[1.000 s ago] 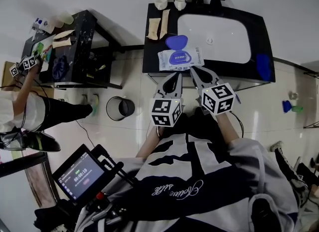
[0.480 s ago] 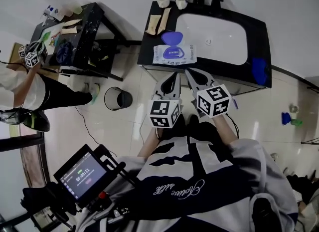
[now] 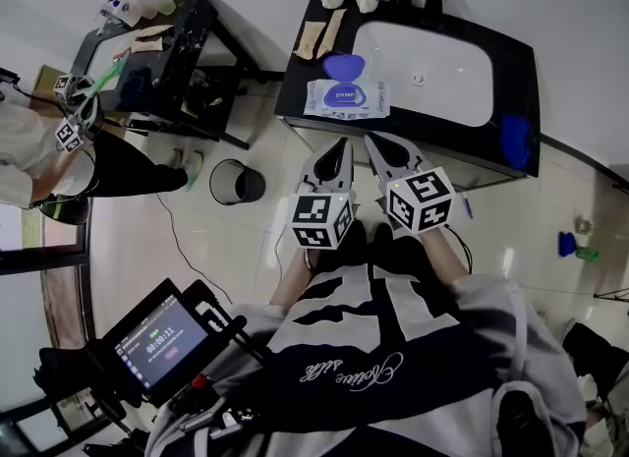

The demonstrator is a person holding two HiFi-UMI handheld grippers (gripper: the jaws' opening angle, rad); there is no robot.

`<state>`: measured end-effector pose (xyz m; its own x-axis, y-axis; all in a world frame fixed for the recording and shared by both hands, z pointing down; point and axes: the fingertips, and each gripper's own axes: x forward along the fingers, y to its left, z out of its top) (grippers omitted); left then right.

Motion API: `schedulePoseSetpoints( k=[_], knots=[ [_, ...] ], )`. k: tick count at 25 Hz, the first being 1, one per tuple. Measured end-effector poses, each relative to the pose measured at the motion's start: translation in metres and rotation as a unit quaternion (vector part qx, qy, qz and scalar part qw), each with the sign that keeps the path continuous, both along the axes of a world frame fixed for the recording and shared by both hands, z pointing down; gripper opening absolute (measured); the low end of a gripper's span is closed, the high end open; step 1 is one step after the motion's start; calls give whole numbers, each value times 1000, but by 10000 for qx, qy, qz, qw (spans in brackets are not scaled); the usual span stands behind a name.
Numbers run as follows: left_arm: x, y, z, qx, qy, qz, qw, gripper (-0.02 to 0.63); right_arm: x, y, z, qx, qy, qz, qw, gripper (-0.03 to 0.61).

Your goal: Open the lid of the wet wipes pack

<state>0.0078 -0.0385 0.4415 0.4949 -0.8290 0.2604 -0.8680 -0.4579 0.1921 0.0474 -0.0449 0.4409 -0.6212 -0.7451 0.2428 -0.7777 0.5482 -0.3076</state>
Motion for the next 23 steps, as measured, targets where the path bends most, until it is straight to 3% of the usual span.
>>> schedulePoseSetpoints(
  k=[23],
  knots=[
    [6,-1,1,-48,-16,29,10000,-2,2,-1,2,-41,28,-64,10000,-2]
  ],
)
